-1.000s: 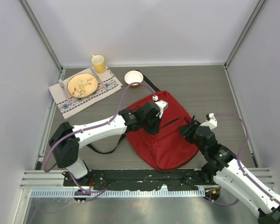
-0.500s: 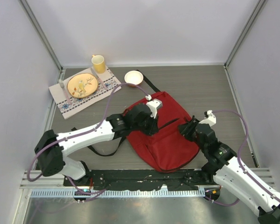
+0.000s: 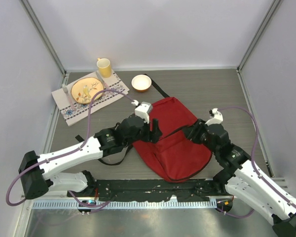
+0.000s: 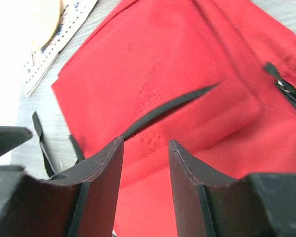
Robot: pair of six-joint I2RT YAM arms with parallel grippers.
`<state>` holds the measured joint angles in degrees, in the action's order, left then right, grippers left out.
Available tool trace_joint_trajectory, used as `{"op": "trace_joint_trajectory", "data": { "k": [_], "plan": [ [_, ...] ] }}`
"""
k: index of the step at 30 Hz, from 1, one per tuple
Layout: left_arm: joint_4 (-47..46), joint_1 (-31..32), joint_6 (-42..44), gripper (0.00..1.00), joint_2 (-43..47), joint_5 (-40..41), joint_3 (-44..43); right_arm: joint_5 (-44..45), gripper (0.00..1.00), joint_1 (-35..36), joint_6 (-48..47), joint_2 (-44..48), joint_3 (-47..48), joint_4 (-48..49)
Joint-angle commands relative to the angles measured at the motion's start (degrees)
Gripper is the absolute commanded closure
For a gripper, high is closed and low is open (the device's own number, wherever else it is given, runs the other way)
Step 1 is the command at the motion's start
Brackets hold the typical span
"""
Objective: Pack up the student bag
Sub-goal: Zip the student bag at the center of the board.
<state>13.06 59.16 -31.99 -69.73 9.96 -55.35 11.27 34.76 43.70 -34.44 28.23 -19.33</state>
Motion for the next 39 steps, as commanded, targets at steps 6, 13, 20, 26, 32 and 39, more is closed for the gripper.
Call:
{"op": "trace_joint_trajectory", "data": {
  "k": [6, 13, 20, 26, 32, 39],
  "plan": [
    [5.1, -0.6, -24.9, 0.22, 13.1, 21.7, 12.3, -14.4, 0.54, 0.1, -11.3, -11.8, 11.1, 5.5],
    [0.5, -2.5, -33.2, 0.14, 12.5, 18.6, 17.2, -17.0, 0.54, 2.1, -12.7, -15.8, 13.7, 6.4],
    [-7.8, -4.4, -37.3, 0.12, 5.3, 14.5, 16.6, -17.0, 0.54, 4.8, -12.4, -17.2, 14.1, 6.9],
    [-15.1, -5.9, -43.0, 0.14, 2.2, 13.9, 20.0, -16.2, 0.54, 7.2, -14.8, -19.3, 15.5, 5.4],
    [-22.6, -7.6, -46.7, 0.23, 0.7, 12.6, 24.4, -15.1, 0.54, 8.4, -15.4, -19.9, 16.2, 4.9],
    [-30.5, -8.3, -48.3, 0.38, -2.4, 11.8, 26.4, -15.5, 0.54, 9.3, -15.4, -21.4, 16.2, 5.2]
  ]
}}
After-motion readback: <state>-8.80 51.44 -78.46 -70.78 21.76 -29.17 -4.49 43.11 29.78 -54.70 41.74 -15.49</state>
